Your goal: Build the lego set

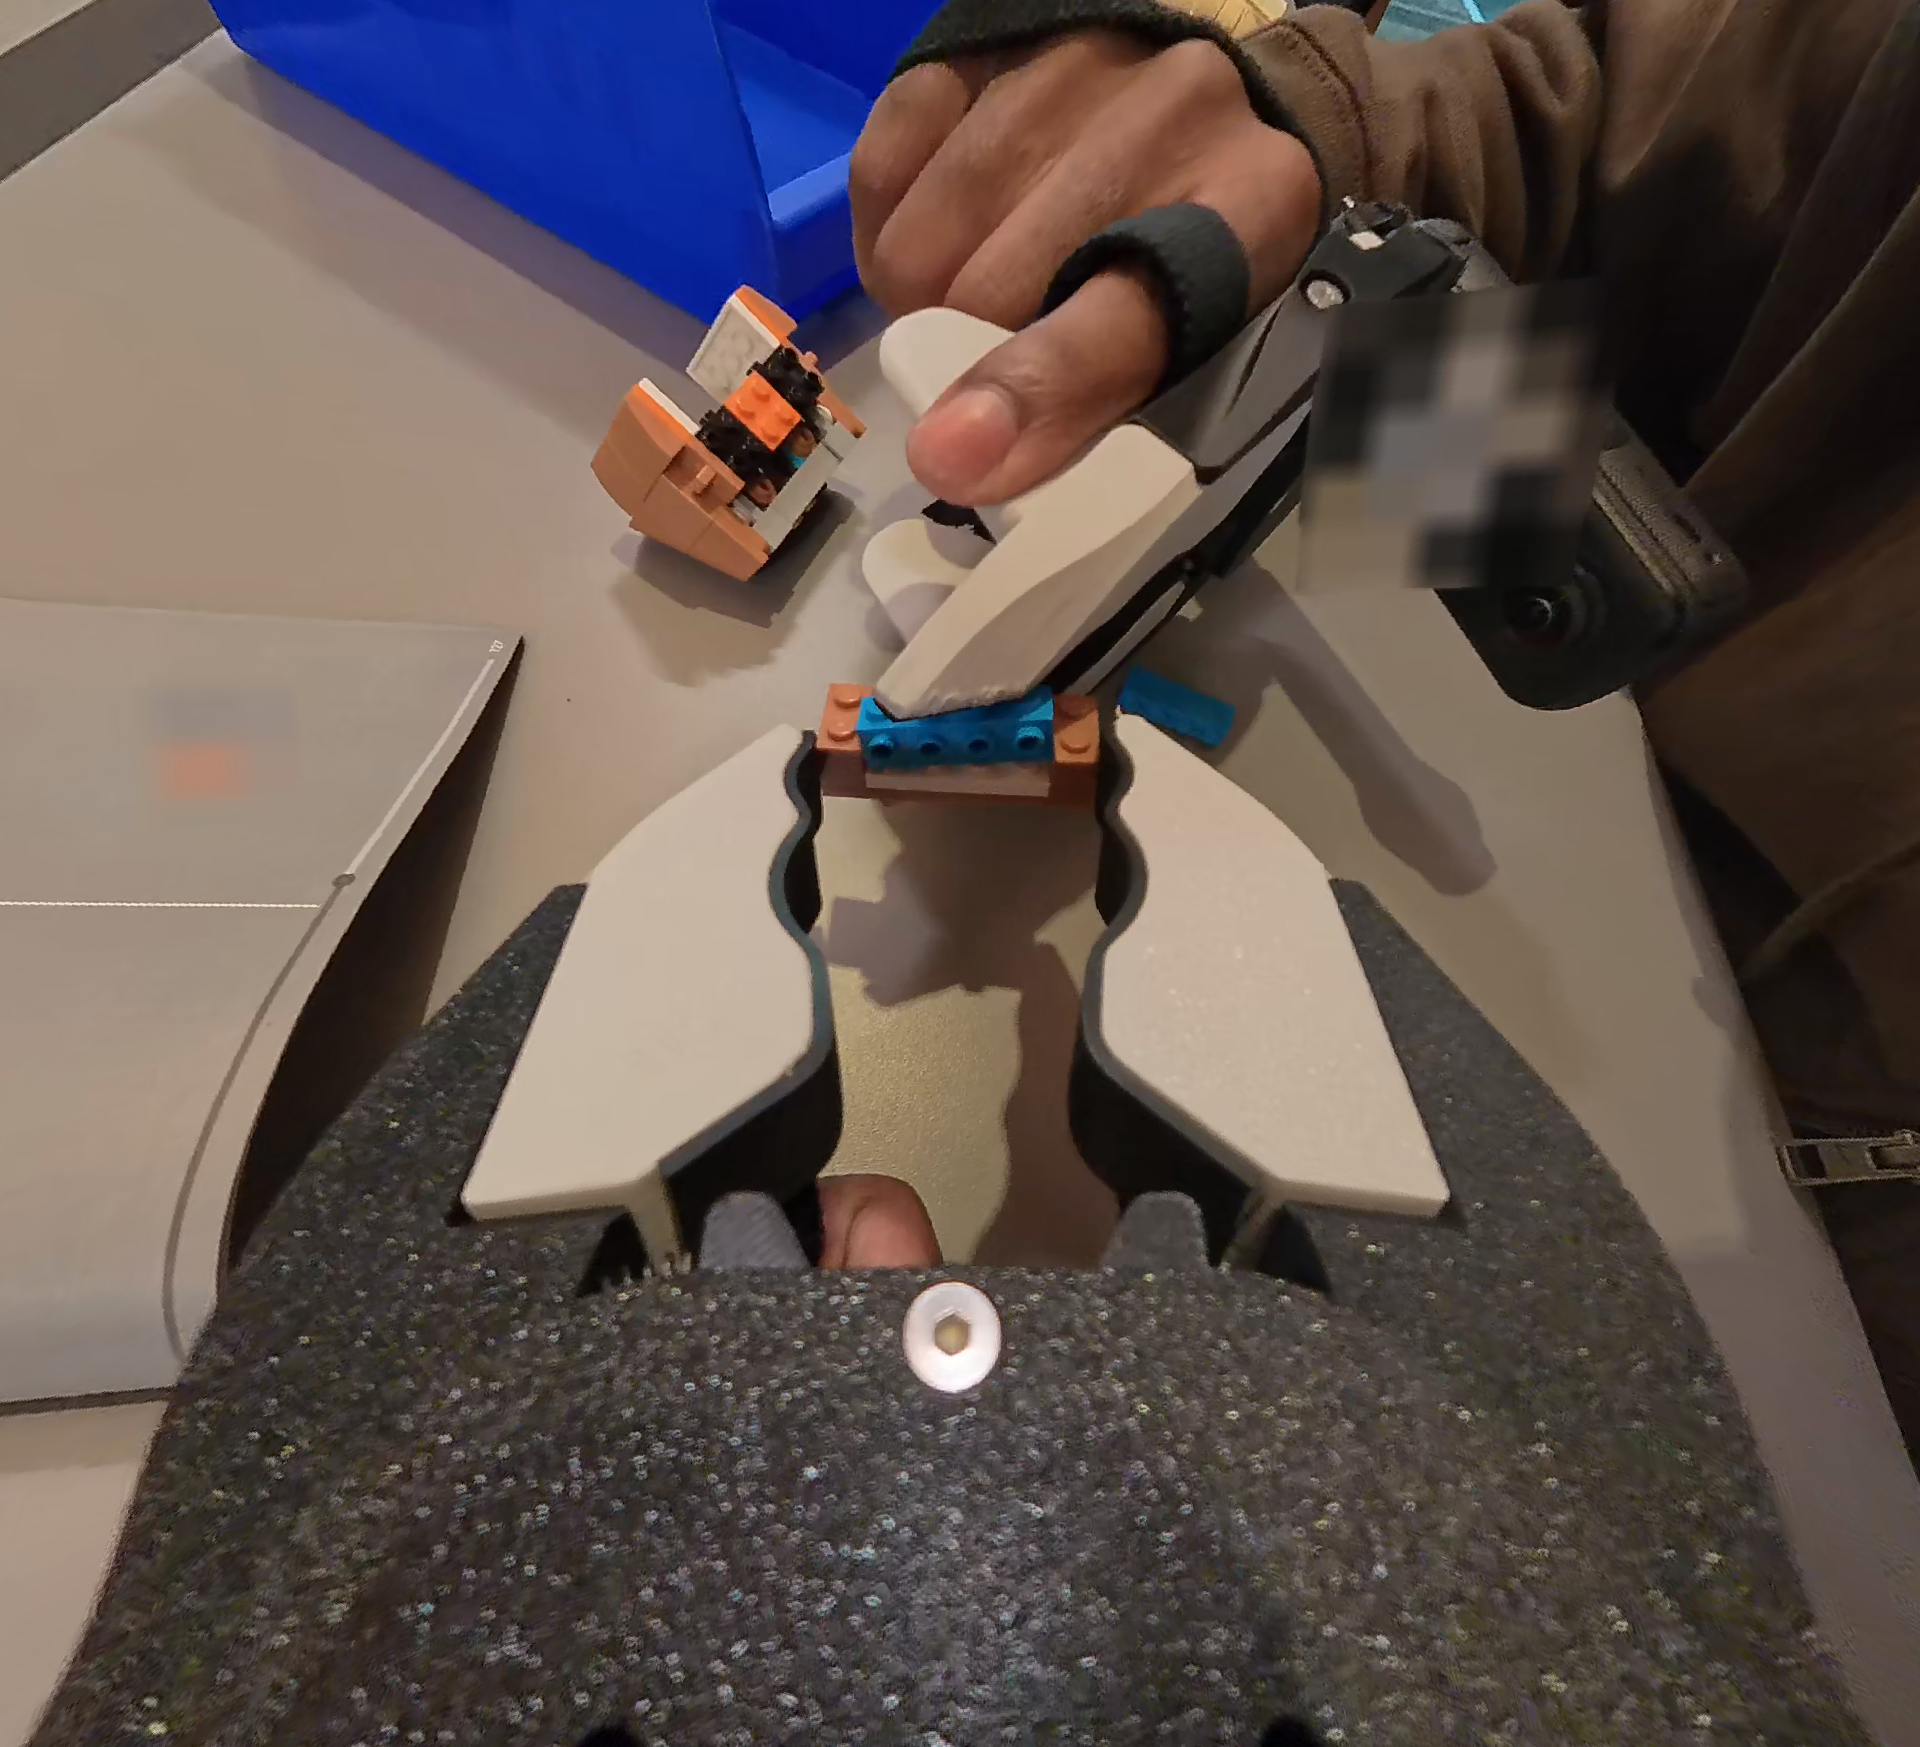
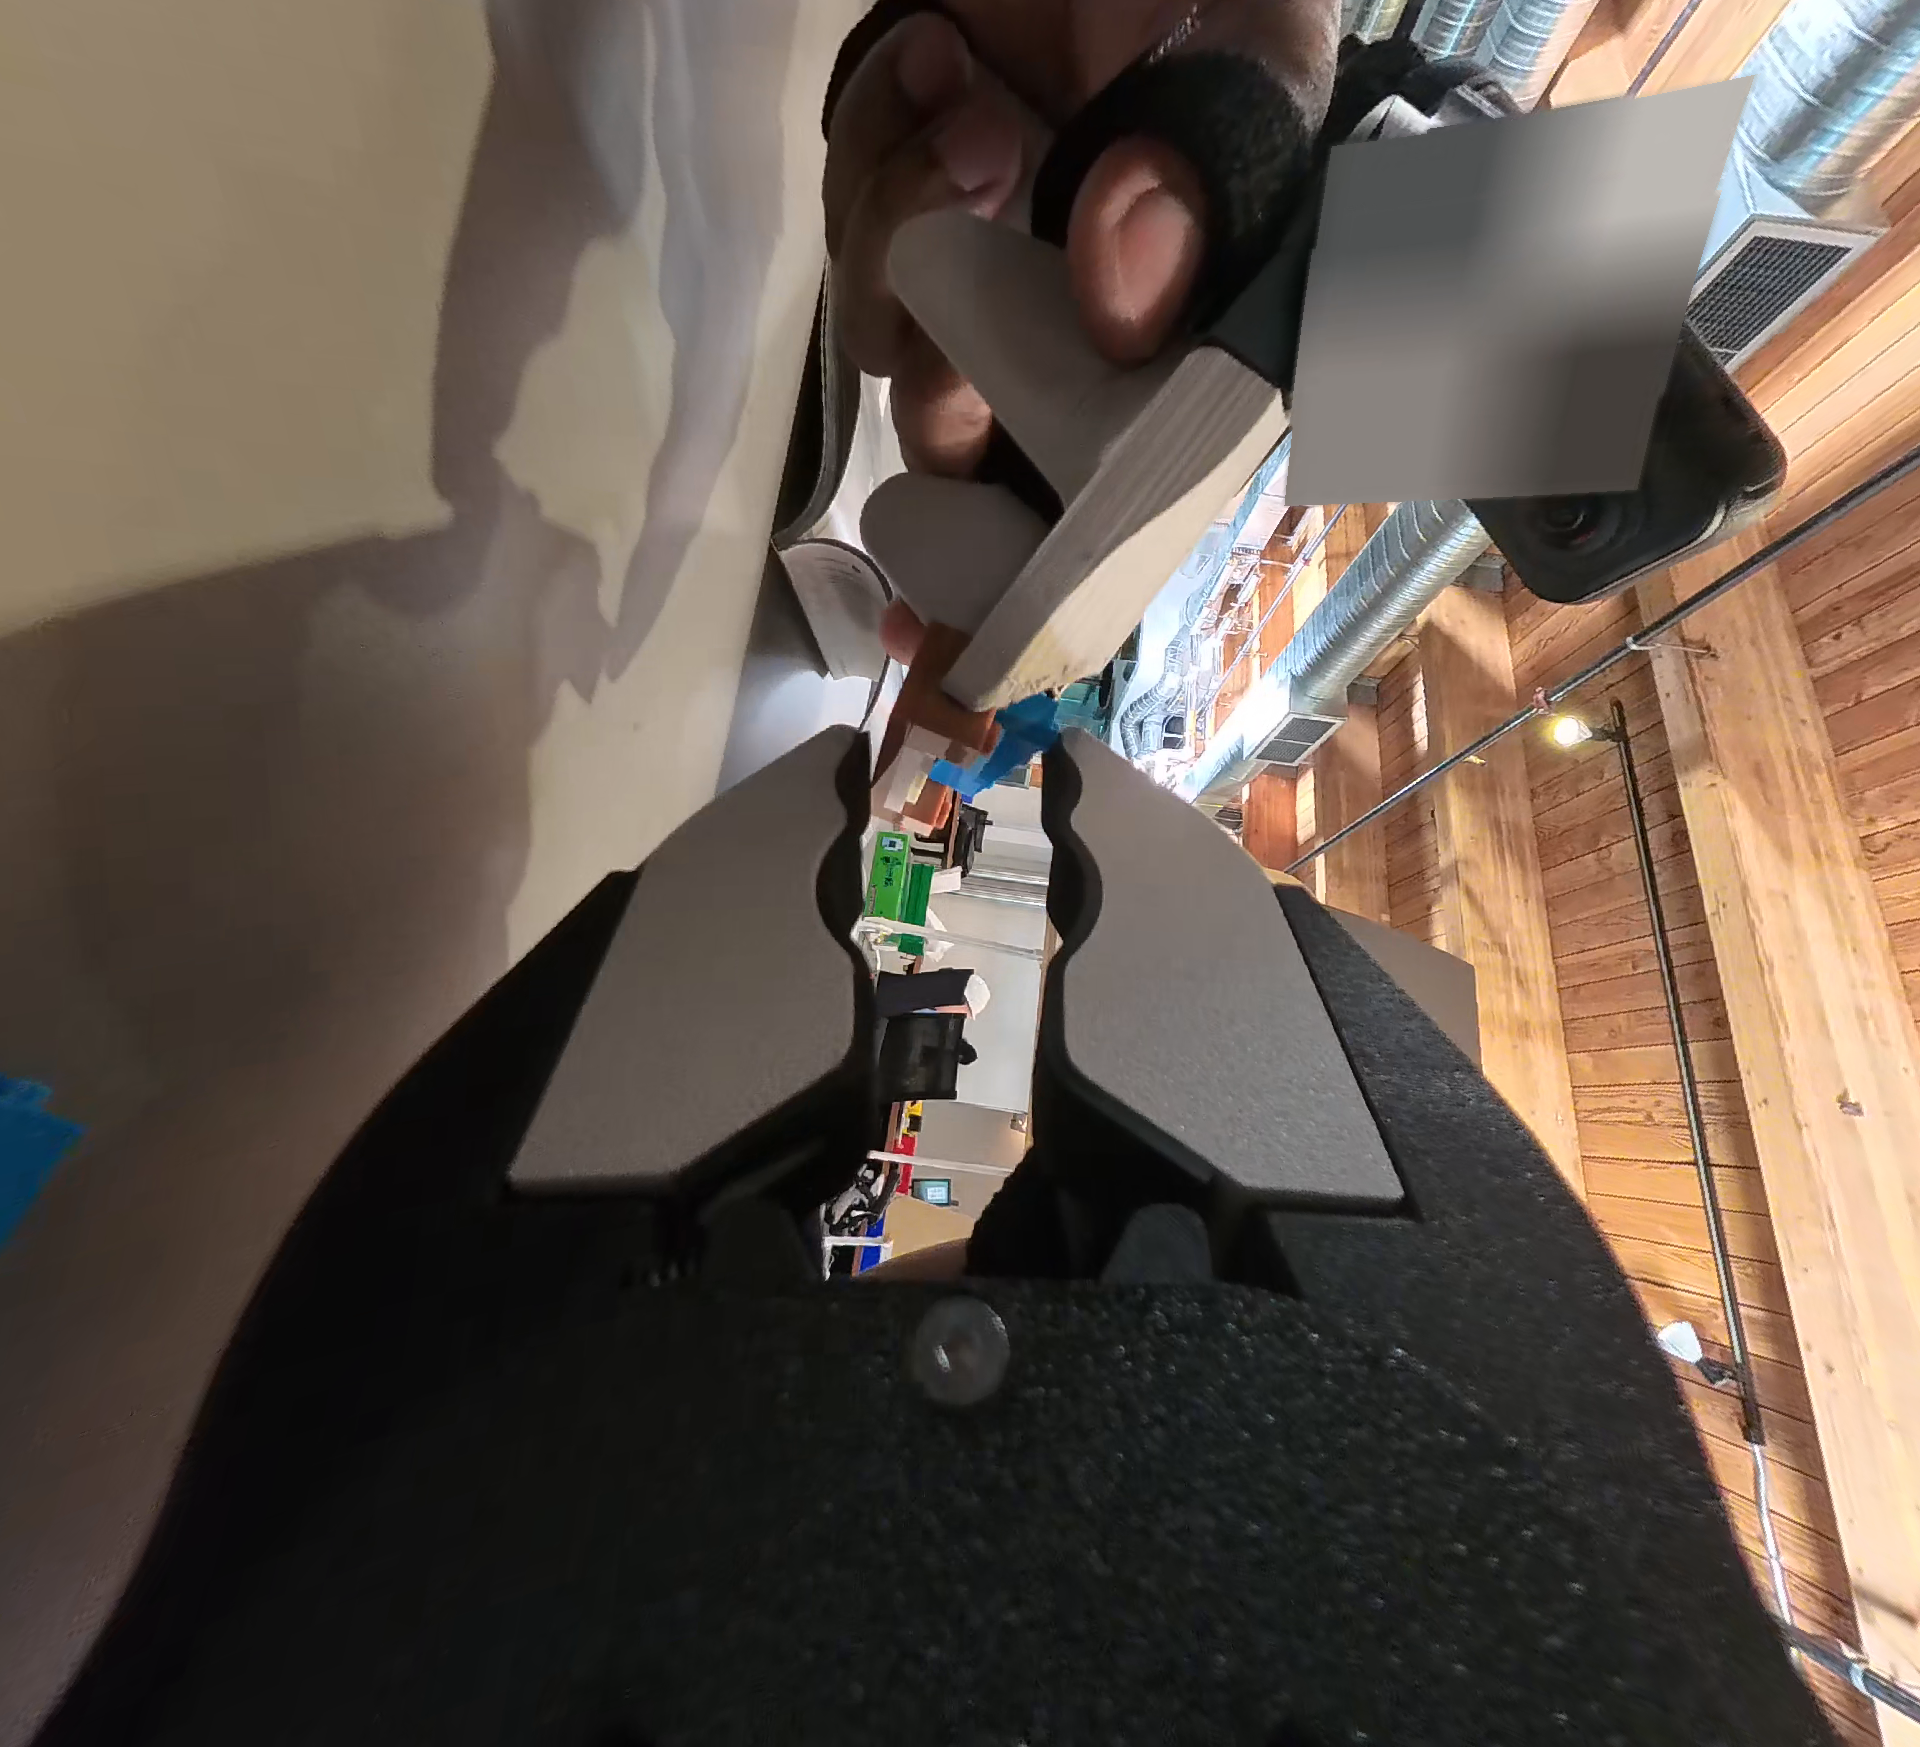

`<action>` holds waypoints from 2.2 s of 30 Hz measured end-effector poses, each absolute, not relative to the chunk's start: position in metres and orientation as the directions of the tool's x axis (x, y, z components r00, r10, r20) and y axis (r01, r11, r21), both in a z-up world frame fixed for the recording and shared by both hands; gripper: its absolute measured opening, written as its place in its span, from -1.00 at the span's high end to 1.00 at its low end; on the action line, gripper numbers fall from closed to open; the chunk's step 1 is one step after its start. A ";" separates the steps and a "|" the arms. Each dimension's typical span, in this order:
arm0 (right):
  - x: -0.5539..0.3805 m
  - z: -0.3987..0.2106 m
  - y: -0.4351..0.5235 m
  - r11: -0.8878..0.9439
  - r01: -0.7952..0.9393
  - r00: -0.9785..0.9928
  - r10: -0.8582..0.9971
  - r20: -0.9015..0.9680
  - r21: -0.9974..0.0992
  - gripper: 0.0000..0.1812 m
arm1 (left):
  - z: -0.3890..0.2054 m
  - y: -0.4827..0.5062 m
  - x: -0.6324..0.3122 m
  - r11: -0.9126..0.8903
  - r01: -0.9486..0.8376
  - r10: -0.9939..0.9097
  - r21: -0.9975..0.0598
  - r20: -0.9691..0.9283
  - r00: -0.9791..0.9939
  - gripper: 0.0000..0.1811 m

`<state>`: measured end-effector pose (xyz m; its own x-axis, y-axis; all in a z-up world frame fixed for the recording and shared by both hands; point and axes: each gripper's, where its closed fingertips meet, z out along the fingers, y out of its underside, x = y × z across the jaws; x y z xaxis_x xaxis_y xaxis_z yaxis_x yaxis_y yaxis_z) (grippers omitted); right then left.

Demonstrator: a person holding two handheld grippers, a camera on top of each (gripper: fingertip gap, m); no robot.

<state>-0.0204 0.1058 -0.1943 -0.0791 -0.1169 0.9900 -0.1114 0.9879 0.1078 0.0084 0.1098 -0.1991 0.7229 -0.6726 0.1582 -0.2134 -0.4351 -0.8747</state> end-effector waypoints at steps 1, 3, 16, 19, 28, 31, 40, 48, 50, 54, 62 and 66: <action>-0.020 -0.194 0.106 0.988 -0.113 -0.081 -0.113 0.990 0.104 0.65 | -0.199 0.110 0.009 -0.436 -0.212 -0.673 -0.874 0.160 0.722 0.44; -0.020 -0.194 0.106 0.989 -0.116 -0.087 -0.101 0.991 0.091 0.66 | -0.199 0.110 0.009 -0.437 -0.207 -0.673 -0.875 0.165 0.721 0.44; -0.019 -0.193 0.109 0.991 -0.107 -0.089 -0.087 0.992 0.077 0.81 | -0.195 0.108 0.008 -0.443 -0.161 -0.677 -0.882 0.211 0.705 0.43; -0.019 -0.194 0.110 0.991 -0.104 -0.087 -0.094 0.992 0.085 0.81 | -0.196 0.109 0.007 -0.445 -0.165 -0.673 -0.880 0.207 0.710 0.43; -0.019 -0.191 0.109 0.990 -0.104 -0.032 -0.096 0.995 0.092 0.80 | -0.193 0.108 0.006 -0.448 -0.190 -0.660 -0.874 0.180 0.729 0.43; -0.020 -0.192 0.109 0.990 -0.101 -0.027 -0.104 0.994 0.101 0.81 | -0.195 0.109 0.005 -0.453 -0.201 -0.655 -0.869 0.172 0.736 0.43; -0.018 -0.201 0.117 0.989 -0.089 -0.047 -0.119 0.992 0.114 0.74 | -0.200 0.110 0.000 -0.464 -0.230 -0.638 -0.855 0.142 0.757 0.43; -0.006 -0.208 0.119 0.986 -0.154 -0.237 0.017 0.971 -0.055 0.62 | -0.208 0.109 -0.007 -0.472 -0.306 -0.635 -0.827 0.079 0.769 0.43; -0.005 -0.211 0.116 0.978 -0.172 -0.291 0.060 0.955 -0.114 0.57 | -0.216 0.108 -0.009 -0.474 -0.351 -0.644 -0.808 0.046 0.763 0.43; -0.004 -0.233 0.111 0.975 -0.152 -0.411 0.089 0.907 -0.165 0.57 | -0.239 0.105 -0.013 -0.500 -0.423 -0.668 -0.756 0.026 0.743 0.43; 0.003 -0.232 0.109 0.803 0.137 -0.642 0.518 0.565 -0.580 0.57 | -0.247 0.103 -0.012 -0.463 -0.488 -0.704 -0.740 -0.027 0.710 0.43; 0.003 -0.233 0.099 0.655 0.280 -0.661 0.662 0.354 -0.702 0.36 | -0.235 0.103 -0.005 -0.425 -0.419 -0.727 -0.803 0.027 0.686 0.43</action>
